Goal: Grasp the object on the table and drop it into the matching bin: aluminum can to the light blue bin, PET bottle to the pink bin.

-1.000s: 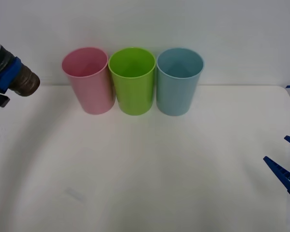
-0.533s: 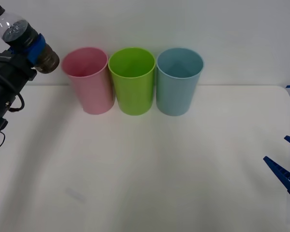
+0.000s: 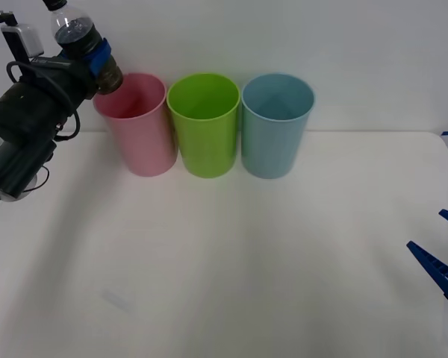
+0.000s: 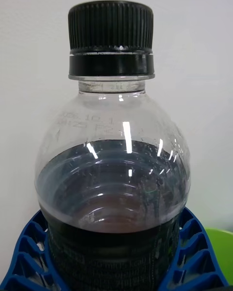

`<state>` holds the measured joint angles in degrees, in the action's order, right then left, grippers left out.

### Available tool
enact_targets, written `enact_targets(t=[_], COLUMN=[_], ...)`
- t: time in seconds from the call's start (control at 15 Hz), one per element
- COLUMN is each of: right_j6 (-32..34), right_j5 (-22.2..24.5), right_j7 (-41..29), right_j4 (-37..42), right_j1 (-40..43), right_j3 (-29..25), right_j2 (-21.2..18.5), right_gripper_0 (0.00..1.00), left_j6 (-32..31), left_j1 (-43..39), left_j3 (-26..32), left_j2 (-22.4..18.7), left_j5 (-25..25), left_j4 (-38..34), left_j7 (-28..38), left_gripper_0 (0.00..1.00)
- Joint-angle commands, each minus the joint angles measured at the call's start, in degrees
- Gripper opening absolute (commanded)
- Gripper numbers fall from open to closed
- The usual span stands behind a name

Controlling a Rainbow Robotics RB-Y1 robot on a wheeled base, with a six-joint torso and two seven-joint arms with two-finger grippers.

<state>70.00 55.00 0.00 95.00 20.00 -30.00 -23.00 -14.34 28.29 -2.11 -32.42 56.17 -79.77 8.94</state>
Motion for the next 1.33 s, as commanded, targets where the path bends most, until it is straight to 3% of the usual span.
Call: enact_targets(t=[0.07, 0.73, 0.8, 0.87, 0.93, 1.33], right_j6=[0.0, 0.0, 0.0, 0.0, 0.0, 0.0], right_j5=[0.0, 0.0, 0.0, 0.0, 0.0, 0.0], right_j7=[0.0, 0.0, 0.0, 0.0, 0.0, 0.0], right_j4=[0.0, 0.0, 0.0, 0.0, 0.0, 0.0], right_j1=[0.0, 0.0, 0.0, 0.0, 0.0, 0.0], right_j3=[0.0, 0.0, 0.0, 0.0, 0.0, 0.0], right_j2=[0.0, 0.0, 0.0, 0.0, 0.0, 0.0], right_gripper_0=[1.00, 1.00, 1.00, 1.00, 1.00, 1.00], left_j6=[1.3, 3.6, 3.6, 3.6, 3.7, 3.2], left_j1=[3.3, 6.6, 6.5, 6.6, 6.6, 6.5], left_j3=[-2.0, -2.3, -2.3, -2.3, -2.3, -2.3], left_j2=[0.4, 4.2, 4.2, 4.2, 4.2, 4.2], left_j5=[0.7, 4.5, 4.5, 4.3, 4.0, 2.8], left_j4=[3.0, 6.0, 6.0, 6.0, 6.0, 6.0], left_j7=[-0.2, -1.6, -1.6, -1.6, -1.5, -1.2], left_gripper_0=[0.00, 0.01, 0.10, 0.37, 1.00, 1.00])
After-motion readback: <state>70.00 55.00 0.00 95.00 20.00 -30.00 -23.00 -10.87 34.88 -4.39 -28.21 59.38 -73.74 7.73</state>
